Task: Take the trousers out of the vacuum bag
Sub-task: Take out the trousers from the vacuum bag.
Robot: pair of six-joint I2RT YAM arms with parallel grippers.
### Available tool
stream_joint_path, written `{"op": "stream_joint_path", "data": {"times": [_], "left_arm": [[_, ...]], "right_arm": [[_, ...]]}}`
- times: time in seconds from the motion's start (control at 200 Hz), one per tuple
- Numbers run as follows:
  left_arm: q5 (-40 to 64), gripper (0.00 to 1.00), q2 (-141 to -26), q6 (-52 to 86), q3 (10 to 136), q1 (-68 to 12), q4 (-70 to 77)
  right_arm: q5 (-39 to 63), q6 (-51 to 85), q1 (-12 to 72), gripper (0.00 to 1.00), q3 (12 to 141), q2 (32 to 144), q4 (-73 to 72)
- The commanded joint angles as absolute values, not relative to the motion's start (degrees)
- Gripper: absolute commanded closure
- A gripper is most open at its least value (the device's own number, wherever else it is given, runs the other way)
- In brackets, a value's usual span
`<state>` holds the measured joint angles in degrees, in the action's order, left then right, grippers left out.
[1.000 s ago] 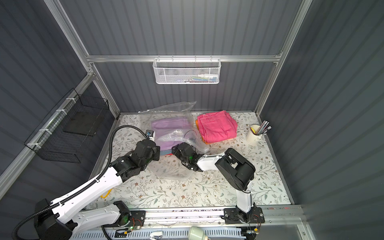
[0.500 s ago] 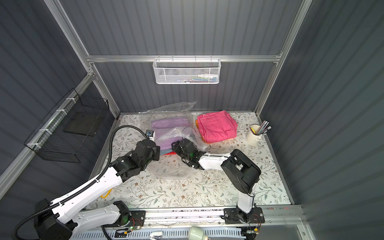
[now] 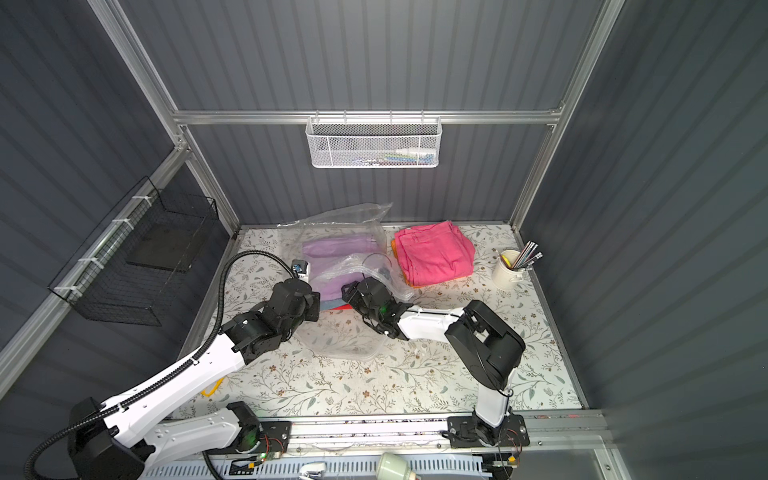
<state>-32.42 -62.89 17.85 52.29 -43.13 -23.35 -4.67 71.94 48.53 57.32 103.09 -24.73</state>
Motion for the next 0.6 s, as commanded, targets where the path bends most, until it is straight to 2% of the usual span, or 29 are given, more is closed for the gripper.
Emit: {"op": "stream_joint_path", "data": {"times": [0.0, 0.465, 0.595], "left_arm": [[-33.2, 1.0, -62.9, 18.4, 53.0, -43.0, -23.8], [-33.8, 1.0, -62.2, 18.3, 52.4, -43.0, -24.2], [-33.8, 1.0, -62.4, 18.4, 52.2, -43.0, -24.3]], "right_arm": [[-4.1, 72.3, 48.8, 0.36, 57.6, 102.4, -25.7], [-3.3, 73.1, 48.1, 0.37, 60.4, 107.5, -25.9], [-3.3, 72.2, 47.1, 0.41, 62.2, 108.8, -25.7]]}}
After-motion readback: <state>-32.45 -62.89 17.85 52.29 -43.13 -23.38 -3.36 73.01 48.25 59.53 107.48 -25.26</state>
